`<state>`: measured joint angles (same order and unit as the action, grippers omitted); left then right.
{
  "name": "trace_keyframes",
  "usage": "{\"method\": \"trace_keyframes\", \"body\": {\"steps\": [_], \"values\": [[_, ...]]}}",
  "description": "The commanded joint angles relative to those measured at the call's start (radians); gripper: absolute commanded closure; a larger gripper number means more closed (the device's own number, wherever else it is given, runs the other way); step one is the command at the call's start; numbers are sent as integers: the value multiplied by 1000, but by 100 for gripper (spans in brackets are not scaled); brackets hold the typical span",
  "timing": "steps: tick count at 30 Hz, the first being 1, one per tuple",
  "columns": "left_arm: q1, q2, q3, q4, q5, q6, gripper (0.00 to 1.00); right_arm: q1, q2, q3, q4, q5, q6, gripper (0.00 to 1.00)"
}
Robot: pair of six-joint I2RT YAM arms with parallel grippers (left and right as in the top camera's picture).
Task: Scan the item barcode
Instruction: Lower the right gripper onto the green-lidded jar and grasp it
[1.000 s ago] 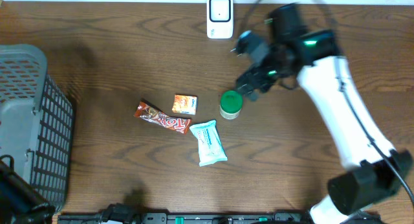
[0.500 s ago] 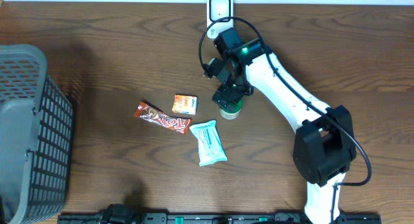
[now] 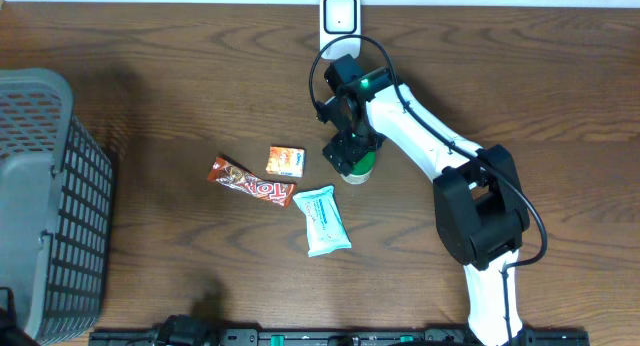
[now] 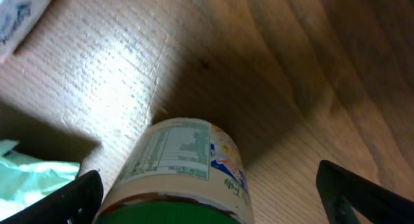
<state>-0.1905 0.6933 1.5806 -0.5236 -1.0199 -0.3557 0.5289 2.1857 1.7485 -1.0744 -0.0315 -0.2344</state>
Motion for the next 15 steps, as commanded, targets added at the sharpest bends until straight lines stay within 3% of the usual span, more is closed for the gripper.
{"method": "trace_keyframes", "body": {"steps": [1, 4, 10, 15], "values": [[4, 2, -9, 8, -10, -5, 7, 0, 12, -29, 16, 3, 55, 5], [4, 2, -9, 10, -9, -5, 7, 0, 12, -68, 33, 3, 54, 9], [4, 2, -9, 10, -10, -5, 7, 3, 12, -129, 54, 3, 55, 4], [4, 2, -9, 10, -10, -5, 8, 4, 12, -129, 60, 3, 55, 21]]}}
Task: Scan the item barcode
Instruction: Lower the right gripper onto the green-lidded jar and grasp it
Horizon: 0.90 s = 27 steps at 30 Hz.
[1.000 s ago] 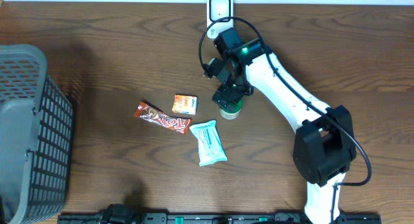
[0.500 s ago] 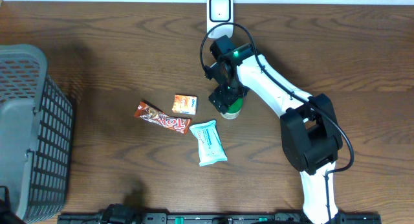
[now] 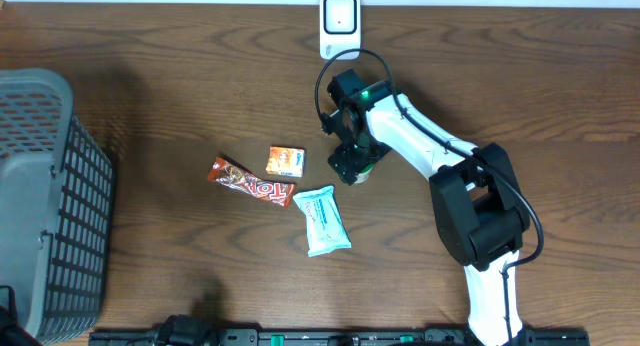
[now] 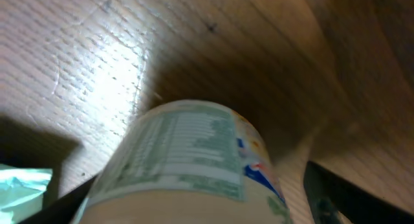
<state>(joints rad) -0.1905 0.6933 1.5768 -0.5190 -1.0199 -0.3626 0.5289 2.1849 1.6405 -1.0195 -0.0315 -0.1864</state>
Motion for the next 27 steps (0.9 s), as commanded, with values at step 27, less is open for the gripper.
{"method": "trace_keyframes", "body": {"steps": [27], "values": [[4, 2, -45, 13, 51, -8, 7, -7, 13, 101, -311, -217, 399, 37]]}}
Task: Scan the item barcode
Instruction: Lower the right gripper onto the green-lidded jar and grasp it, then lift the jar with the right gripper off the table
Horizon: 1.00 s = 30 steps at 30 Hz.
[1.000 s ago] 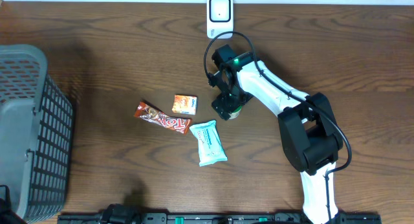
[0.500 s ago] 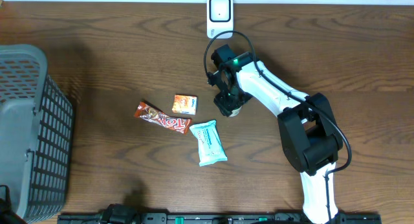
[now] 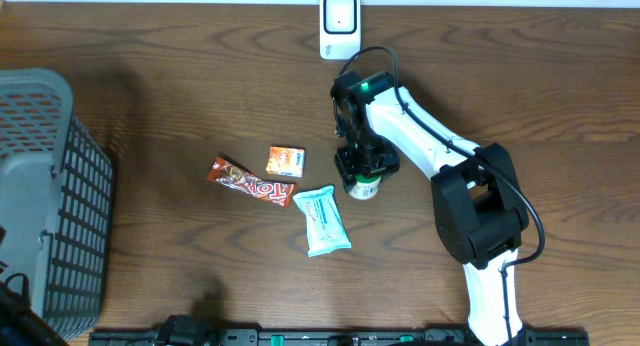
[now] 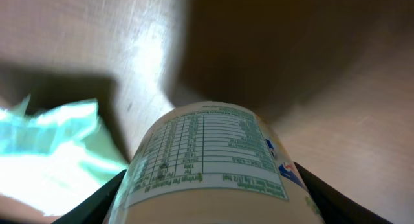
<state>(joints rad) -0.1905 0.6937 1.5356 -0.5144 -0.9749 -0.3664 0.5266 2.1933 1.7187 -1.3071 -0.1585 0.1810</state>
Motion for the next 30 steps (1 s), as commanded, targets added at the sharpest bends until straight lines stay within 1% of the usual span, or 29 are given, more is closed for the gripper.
{"method": "trace_keyframes", "body": {"steps": [1, 4, 5, 8, 14, 15, 16, 17, 18, 20, 24, 30], "values": [[4, 2, -3, 8, 6, -6, 7, -5, 4, 23, -29, -91, 32, 37], [4, 2, -4, 9, 6, -6, 7, -5, 4, 23, -40, -122, 32, 35], [4, 2, -4, 9, 6, -6, 7, -5, 4, 23, -47, -160, 32, 30], [4, 2, -4, 9, 6, -6, 7, -3, 4, 23, -65, -237, 31, 29], [4, 2, -4, 8, 6, -6, 8, -1, 4, 22, -111, -256, 24, 28], [4, 2, -5, 8, 6, -6, 7, -1, 4, 22, -111, -255, 24, 25], [4, 2, -5, 8, 6, -6, 7, -1, 4, 22, -110, -255, 24, 19], [4, 2, -5, 9, 6, -6, 8, -1, 4, 22, -106, -254, 24, 5], [4, 2, -5, 8, 6, -6, 7, -1, 4, 22, -99, -253, 24, 1], [4, 2, -5, 9, 6, -6, 7, -1, 4, 18, -80, -227, 24, 1], [4, 2, -5, 9, 6, -10, 7, 12, 4, 1, -15, -89, 24, 1], [4, 2, -5, 8, 6, -13, 7, 56, 4, -45, 64, -71, 63, 1]]}}
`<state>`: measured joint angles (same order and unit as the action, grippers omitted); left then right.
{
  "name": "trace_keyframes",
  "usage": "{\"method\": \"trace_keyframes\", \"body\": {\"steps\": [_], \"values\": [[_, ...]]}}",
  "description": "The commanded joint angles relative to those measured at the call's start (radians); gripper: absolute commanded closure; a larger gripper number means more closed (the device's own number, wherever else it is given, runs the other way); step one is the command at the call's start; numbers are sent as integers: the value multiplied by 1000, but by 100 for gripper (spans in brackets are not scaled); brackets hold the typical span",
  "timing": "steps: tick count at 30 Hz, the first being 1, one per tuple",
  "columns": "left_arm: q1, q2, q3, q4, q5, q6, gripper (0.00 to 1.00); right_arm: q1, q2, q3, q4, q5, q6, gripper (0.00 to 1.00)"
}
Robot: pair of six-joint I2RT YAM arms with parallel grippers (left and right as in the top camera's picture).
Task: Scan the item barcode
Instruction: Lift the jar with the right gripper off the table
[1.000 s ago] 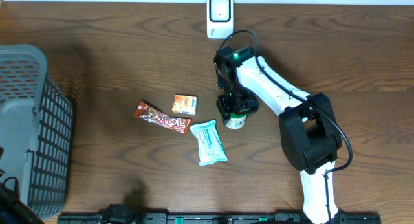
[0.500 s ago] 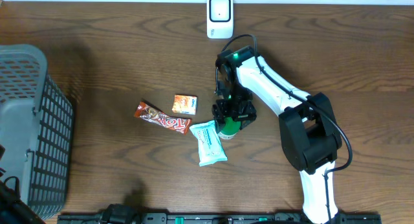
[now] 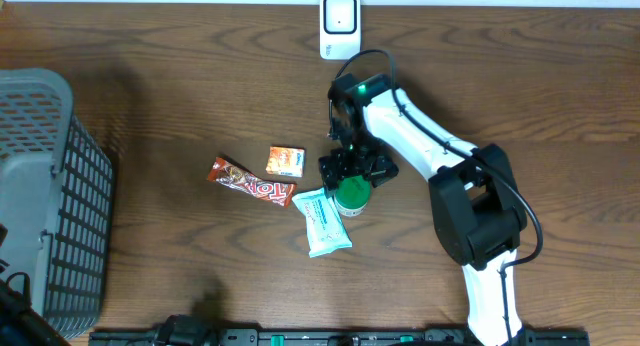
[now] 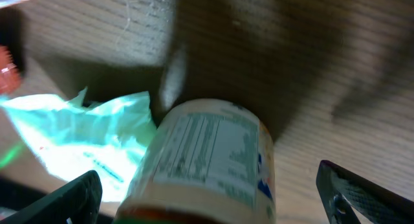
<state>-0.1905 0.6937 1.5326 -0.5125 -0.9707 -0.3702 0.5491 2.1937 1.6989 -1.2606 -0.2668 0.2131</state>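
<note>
A small jar (image 3: 352,196) with a green lid and a cream nutrition label stands on the wooden table, its lid facing up. In the right wrist view the jar (image 4: 210,156) sits between the two black fingers with a gap on each side. My right gripper (image 3: 351,178) (image 4: 217,198) hovers over it, open, fingers wide apart. The white scanner (image 3: 340,24) stands at the table's far edge, behind the arm. The left gripper is out of view.
A teal packet (image 3: 322,221) lies right beside the jar on its left, also seen in the wrist view (image 4: 77,130). An orange box (image 3: 285,161) and a red candy bar (image 3: 250,184) lie further left. A grey basket (image 3: 50,196) fills the left edge.
The right gripper was shut on the jar; now its fingers stand wide apart around it. The jar is slightly nearer the front and left, against the teal packet.
At first the right gripper was open around the jar near the orange box. Then the fingers had drawn in close to it. Then the jar was gripped and sat nearer the table's front. Now the jar is let go beside the teal packet.
</note>
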Motion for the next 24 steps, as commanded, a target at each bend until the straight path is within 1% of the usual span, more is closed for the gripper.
{"method": "trace_keyframes", "body": {"steps": [1, 7, 8, 11, 12, 13, 15, 20, 24], "values": [[4, 2, -2, 6, 2, -9, 7, 42, 4, -32, 32, 53, 58, 1], [4, 2, -2, 6, 2, -9, 8, 89, 4, -76, 42, 174, 222, 1], [4, 2, -2, 6, 2, -9, 7, 95, 4, -76, 42, 183, 236, 5], [4, 2, -2, 6, 2, -9, 7, 105, 4, -76, 47, 199, 251, 11], [4, 2, -2, 6, 2, -9, 7, 106, 4, -76, 50, 208, 254, 16], [4, 2, -2, 6, 2, -9, 7, 106, 4, -76, 54, 225, 266, 25], [4, 2, -2, 6, 2, -9, 7, 106, 4, -76, 61, 249, 274, 33], [4, 2, -4, 6, 2, -9, 7, 103, 4, -76, 118, 272, 272, 34], [4, 2, -5, 6, 2, -9, 7, 91, 4, -76, 185, 346, 272, 31]]}}
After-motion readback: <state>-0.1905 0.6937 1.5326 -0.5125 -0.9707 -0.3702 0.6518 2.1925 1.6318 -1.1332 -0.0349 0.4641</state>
